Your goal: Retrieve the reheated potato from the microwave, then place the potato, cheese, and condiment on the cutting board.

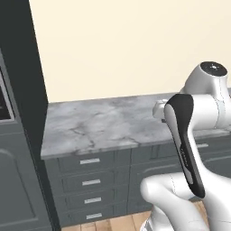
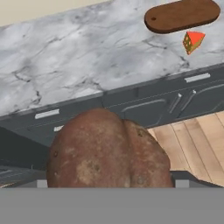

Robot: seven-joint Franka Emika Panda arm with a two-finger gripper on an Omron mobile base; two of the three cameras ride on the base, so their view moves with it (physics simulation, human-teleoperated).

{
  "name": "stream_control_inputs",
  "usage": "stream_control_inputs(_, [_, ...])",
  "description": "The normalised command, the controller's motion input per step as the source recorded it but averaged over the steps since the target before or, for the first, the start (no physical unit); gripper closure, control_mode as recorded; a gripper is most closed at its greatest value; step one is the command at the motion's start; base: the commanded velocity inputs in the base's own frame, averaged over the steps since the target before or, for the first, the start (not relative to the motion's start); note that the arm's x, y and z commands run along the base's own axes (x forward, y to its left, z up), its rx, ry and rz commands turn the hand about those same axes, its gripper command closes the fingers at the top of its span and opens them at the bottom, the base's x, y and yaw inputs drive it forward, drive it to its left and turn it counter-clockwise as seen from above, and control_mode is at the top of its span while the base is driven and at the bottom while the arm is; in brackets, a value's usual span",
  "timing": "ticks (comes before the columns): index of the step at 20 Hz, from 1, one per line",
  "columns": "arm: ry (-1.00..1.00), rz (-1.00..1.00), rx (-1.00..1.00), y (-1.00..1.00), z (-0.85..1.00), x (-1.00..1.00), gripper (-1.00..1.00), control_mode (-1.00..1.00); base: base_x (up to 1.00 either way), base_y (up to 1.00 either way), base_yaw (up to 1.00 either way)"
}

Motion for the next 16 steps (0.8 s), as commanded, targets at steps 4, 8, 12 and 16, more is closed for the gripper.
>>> stream_control_inputs(4, [0.0,0.0,0.0,0.0,0.0,0.0,1.0,1.0,0.27,-0.75,0.0])
stream_control_inputs(8, [0.0,0.0,0.0,0.0,0.0,0.0,1.0,1.0,0.28,-0.75,0.0])
stream_control_inputs(12, [0.0,0.0,0.0,0.0,0.0,0.0,1.0,1.0,0.33,-0.71,0.0])
stream_control_inputs(16, [0.0,0.0,0.0,0.0,0.0,0.0,1.0,1.0,0.42,-0.6,0.03])
